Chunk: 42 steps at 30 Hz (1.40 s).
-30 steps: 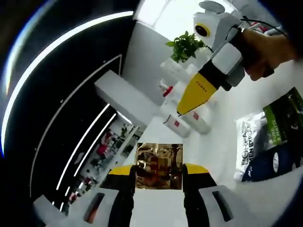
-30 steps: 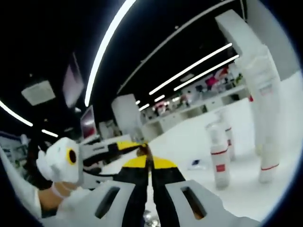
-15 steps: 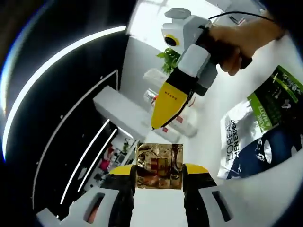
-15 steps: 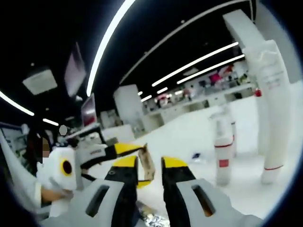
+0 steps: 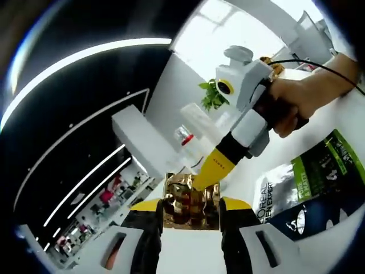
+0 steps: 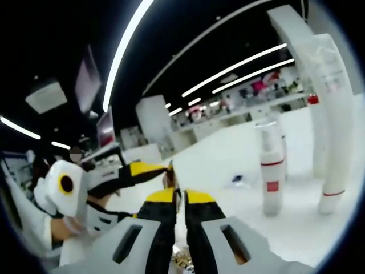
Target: Arrange the skincare products in the storage area until every visible bottle or jar stands upright without overlapping.
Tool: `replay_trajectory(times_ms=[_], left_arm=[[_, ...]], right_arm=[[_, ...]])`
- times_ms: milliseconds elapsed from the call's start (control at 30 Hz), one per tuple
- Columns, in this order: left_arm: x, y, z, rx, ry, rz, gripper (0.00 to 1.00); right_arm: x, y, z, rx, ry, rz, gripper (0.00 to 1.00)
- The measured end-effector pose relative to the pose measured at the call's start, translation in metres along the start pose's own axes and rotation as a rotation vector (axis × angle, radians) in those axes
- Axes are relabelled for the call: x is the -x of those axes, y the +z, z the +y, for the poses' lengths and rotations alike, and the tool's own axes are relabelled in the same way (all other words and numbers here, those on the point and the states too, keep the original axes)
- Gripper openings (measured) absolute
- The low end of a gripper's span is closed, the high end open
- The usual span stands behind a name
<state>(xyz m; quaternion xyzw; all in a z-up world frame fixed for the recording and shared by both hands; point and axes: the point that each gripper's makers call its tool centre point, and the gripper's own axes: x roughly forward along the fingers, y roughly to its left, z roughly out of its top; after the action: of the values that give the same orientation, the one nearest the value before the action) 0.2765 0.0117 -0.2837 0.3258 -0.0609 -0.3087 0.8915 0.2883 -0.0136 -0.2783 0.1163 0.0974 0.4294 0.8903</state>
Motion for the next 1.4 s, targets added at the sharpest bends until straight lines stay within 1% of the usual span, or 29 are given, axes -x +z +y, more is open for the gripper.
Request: replay_trajectory(times_ms=[33,67,100,133,167,200,233,267,333,367,433,467,533,600,667,733,767,800,867,933,967,1000,1067,1167,1267,1333,1400], left_arm=[[0.000,0.000,0.002,0.016,0.004,-0.005,0.34],[0.000,0.001,0.003,0.038,0.000,-0.011,0.34],[-0.001,0.002,0.000,0.090,-0.026,-0.026,0.37],[-0.002,0.002,-0.002,0.178,-0.062,-0.038,0.41],[-0.002,0.005,0.002,0.251,-0.064,-0.061,0.47],[-0.002,0.006,0.005,0.299,-0.070,-0.076,0.52],[-0.003,0.006,0.008,0.375,-0.085,-0.087,0.55],[-0.003,0.005,0.012,0.417,-0.080,-0.092,0.59],[-0.002,0.006,0.019,0.497,-0.078,-0.113,0.59],[-0.001,0.008,0.020,0.584,-0.108,-0.134,0.59],[-0.001,0.011,0.020,0.700,-0.155,-0.161,0.60],[0.000,0.014,0.020,0.772,-0.185,-0.182,0.61],[0.001,0.017,0.018,0.866,-0.229,-0.205,0.60],[0.001,0.018,0.017,0.917,-0.255,-0.216,0.58],[0.002,0.018,0.015,0.984,-0.290,-0.219,0.55],[0.002,0.018,0.014,1.010,-0.298,-0.219,0.53],[0.002,0.018,0.015,1.025,-0.300,-0.218,0.50],[0.003,0.020,0.014,1.060,-0.321,-0.232,0.46],[0.006,0.023,0.013,1.129,-0.352,-0.240,0.35],[0.010,0.028,0.010,1.199,-0.405,-0.252,0.24],[0.011,0.030,0.009,1.219,-0.419,-0.258,0.23],[0.012,0.032,0.010,1.263,-0.424,-0.261,0.23],[0.013,0.033,0.011,1.310,-0.444,-0.265,0.21],[0.015,0.034,0.015,1.394,-0.468,-0.274,0.15],[0.016,0.034,0.016,1.443,-0.485,-0.285,0.12],[0.017,0.035,0.015,1.444,-0.487,-0.283,0.06],[0.017,0.033,0.014,1.439,-0.474,-0.270,0.03]], right_arm=[[-0.001,-0.002,0.001,0.001,-0.005,0.009,0.00],[-0.001,-0.002,0.003,0.003,0.008,0.012,0.00],[0.000,-0.002,0.003,0.004,0.012,0.009,0.00],[-0.001,0.001,0.004,-0.003,0.014,-0.005,0.00],[-0.001,0.004,0.003,-0.023,0.018,-0.025,0.00],[0.000,0.008,0.003,-0.043,0.024,-0.044,0.00],[0.001,0.015,0.001,-0.072,0.028,-0.084,0.00],[0.003,0.020,0.000,-0.086,0.031,-0.107,0.00],[0.005,0.027,-0.003,-0.128,0.035,-0.147,0.00],[0.007,0.033,-0.003,-0.158,0.052,-0.177,0.00],[0.009,0.036,-0.004,-0.209,0.077,-0.197,0.00],[0.009,0.037,-0.001,-0.229,0.099,-0.201,0.00],[0.009,0.039,0.001,-0.247,0.119,-0.211,0.00],[0.009,0.041,0.003,-0.276,0.139,-0.223,0.00],[0.010,0.042,0.004,-0.308,0.159,-0.238,0.00],[0.010,0.043,0.005,-0.317,0.165,-0.243,0.00],[0.011,0.043,0.005,-0.323,0.168,-0.245,0.00],[0.011,0.044,0.005,-0.341,0.175,-0.251,0.00],[0.012,0.045,0.005,-0.352,0.181,-0.254,0.00],[0.011,0.046,0.002,-0.357,0.181,-0.255,0.00],[0.011,0.046,0.002,-0.357,0.183,-0.255,0.00],[0.011,0.047,0.003,-0.359,0.187,-0.259,0.00],[0.012,0.047,0.005,-0.363,0.192,-0.260,0.00],[0.012,0.048,0.006,-0.373,0.201,-0.264,0.00],[0.010,0.048,0.004,-0.381,0.206,-0.259,0.00],[0.009,0.048,0.004,-0.383,0.204,-0.257,0.00],[0.009,0.046,0.005,-0.382,0.200,-0.249,0.00]])
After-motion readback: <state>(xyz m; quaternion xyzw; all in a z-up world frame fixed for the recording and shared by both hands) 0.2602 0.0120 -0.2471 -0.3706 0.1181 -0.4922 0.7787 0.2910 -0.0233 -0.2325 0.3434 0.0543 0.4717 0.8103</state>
